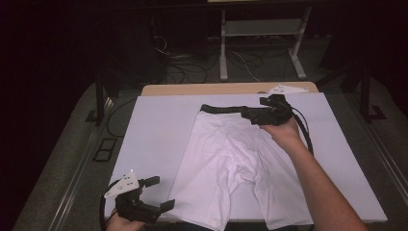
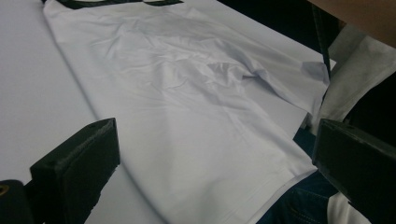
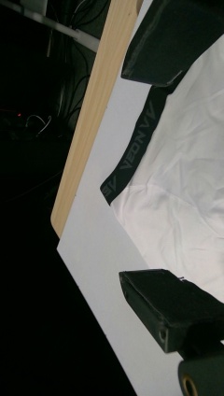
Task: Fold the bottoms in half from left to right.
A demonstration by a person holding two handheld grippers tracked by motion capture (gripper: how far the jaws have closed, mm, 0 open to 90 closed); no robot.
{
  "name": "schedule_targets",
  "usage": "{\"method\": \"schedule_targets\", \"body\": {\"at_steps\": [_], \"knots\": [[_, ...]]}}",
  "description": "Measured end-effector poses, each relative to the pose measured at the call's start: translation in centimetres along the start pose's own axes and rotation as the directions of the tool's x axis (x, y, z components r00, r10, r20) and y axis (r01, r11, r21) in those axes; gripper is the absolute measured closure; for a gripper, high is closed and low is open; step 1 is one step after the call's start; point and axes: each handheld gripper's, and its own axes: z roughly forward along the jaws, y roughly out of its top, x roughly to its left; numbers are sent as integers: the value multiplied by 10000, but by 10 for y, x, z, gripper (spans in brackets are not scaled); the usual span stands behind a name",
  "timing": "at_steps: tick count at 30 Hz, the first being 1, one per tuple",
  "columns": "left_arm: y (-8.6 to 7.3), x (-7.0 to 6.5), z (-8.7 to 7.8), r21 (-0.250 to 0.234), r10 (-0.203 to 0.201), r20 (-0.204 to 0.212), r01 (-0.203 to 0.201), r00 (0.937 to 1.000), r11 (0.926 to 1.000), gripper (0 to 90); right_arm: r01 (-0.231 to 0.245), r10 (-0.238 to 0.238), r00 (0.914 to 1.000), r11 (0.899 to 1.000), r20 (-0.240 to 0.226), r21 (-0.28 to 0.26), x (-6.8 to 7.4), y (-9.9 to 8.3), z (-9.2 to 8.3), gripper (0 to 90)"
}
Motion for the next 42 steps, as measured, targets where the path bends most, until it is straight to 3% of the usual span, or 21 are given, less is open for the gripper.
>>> {"method": "schedule_targets", "body": {"at_steps": [2,3,4,7,9,12,13,15,21,23,26,29,30,35,36,39,40,42], "knots": [[-1,2,-2,33,15,-59,-15,10000,10000,0,28,-28,10000,10000,-36,38,1,1,5,36],[-1,2,-2,33,15,-59,-15,10000,10000,0,-1,1,10000,9999,-60,104,3,3,13,36],[-7,5,-5,177,-21,-58,22,10000,9998,0,29,-28,9999,9998,-99,176,7,6,31,36],[-8,6,-5,286,33,-25,-32,10000,9996,0,17,-15,10000,9997,-68,252,9,7,38,36],[-10,6,-5,419,101,35,-102,9999,9991,0,-23,30,9999,9990,-141,448,13,9,60,40],[-10,7,-4,499,90,73,-93,9999,9987,0,-44,51,9999,9987,-148,502,13,9,65,43],[-9,10,-2,467,-43,108,38,9999,9989,0,45,-33,9998,9979,-197,642,17,11,81,47],[-8,10,1,403,-86,103,82,9999,9992,0,61,-46,9997,9976,-222,688,18,12,92,49],[-5,7,6,337,2,290,-11,9996,9994,0,-19,42,9994,9979,-350,652,22,14,106,54],[-8,7,6,452,-3,409,-16,9992,9990,0,-71,103,9984,9983,-558,573,30,14,124,46],[-8,7,5,500,16,410,-37,9992,9987,0,-64,103,9980,9980,-627,624,33,13,131,35],[-8,7,5,537,45,393,-66,9992,9985,0,0,37,9983,9980,-583,635,33,13,135,35],[-6,7,5,676,104,364,-129,9993,9976,0,-49,75,9991,9981,-427,617,34,11,148,47],[-6,7,5,756,185,325,-209,9993,9969,0,-3,24,9995,9977,-311,678,35,9,156,50],[-5,7,5,883,245,359,-276,9991,9957,0,-30,35,10000,9967,-59,810,38,10,169,87],[-6,8,6,926,271,368,-304,9990,9952,0,-54,52,10000,9964,27,842,39,10,172,95],[-5,9,6,1003,310,367,-345,9988,9944,0,-280,224,9986,9927,485,1176,41,10,184,118],[-5,9,6,995,301,401,-339,9987,9945,0,-300,235,9982,9922,550,1213,41,10,186,127]]}}
